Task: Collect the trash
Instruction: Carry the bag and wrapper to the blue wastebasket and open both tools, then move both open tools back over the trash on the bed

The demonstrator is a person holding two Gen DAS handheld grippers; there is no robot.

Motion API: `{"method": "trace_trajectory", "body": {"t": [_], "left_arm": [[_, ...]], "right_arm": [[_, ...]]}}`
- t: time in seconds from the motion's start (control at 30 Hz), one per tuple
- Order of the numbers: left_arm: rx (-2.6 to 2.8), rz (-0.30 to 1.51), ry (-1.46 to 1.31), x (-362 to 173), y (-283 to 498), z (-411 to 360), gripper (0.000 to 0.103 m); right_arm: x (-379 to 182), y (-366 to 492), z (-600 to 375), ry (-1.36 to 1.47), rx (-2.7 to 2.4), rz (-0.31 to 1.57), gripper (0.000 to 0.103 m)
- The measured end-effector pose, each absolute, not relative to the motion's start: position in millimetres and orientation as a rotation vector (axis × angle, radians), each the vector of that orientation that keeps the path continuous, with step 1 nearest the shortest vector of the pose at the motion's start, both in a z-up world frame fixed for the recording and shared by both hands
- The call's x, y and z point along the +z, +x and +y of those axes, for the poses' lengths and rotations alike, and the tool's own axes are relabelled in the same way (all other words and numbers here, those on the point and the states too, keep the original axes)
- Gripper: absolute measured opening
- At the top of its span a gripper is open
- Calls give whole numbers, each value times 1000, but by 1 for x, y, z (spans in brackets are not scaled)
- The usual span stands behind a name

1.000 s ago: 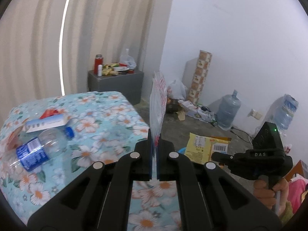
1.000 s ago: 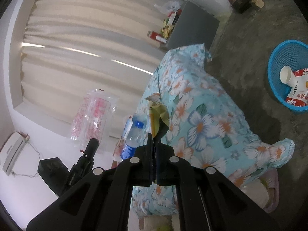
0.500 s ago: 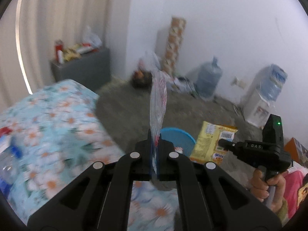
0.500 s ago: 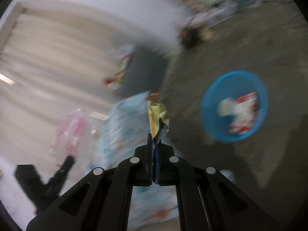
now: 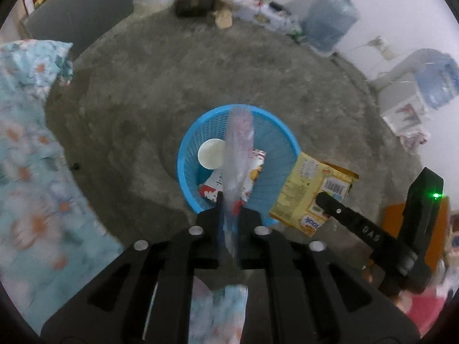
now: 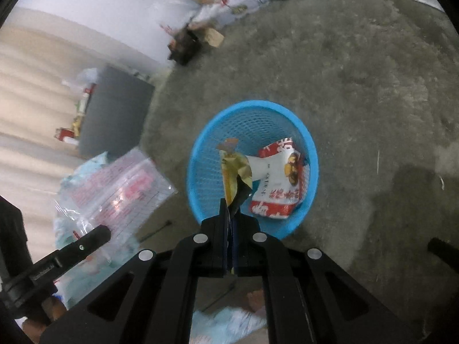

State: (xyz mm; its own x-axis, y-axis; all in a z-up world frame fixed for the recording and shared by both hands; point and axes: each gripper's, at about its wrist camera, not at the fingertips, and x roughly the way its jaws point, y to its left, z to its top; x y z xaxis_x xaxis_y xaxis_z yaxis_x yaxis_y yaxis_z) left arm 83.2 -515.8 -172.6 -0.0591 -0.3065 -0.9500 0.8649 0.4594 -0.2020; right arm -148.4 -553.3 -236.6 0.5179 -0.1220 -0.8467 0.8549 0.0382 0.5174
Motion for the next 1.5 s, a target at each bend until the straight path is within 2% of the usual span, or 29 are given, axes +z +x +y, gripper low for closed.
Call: {"method": "trace_trajectory", "body": {"t": [0.03,0.07,0.1,0.2,0.4,0.57,0.7,0.87,1.1,1.5], "left_arm": [[-1027,1311,580,-187,84,-526,39],[-994,1320,612,-200,85,-533,44],[-968,1320,631,-207,86,-536,45],[-940,1343,620,-216,89,-538,48],[-970,1267,593,-184,84,-519,56],[-1035,1200,499,-119,80,-482,64],[-1064,1109,420,-64,79,-435,68],[-1074,981,281,3,81,-346,73],[-953,842,127,52,95,-197,77],[-543,773,-68,32,110,30,79]], "right_arm": [[-251,-145,-560,1333,-872,748,36],[-266,-146,-563,1352,-914,789,46],[-276,-149,-564,1371,-937,802,48],[-287,-165,-556,1446,-946,747,48],[-261,-186,-525,1432,-964,652,54],[-224,-182,-508,1393,-934,591,59],[-174,-163,-490,1311,-844,542,65],[-115,-128,-466,1193,-694,518,70],[-55,-82,-423,1082,-482,560,74],[-27,10,-320,985,-181,735,76]]}}
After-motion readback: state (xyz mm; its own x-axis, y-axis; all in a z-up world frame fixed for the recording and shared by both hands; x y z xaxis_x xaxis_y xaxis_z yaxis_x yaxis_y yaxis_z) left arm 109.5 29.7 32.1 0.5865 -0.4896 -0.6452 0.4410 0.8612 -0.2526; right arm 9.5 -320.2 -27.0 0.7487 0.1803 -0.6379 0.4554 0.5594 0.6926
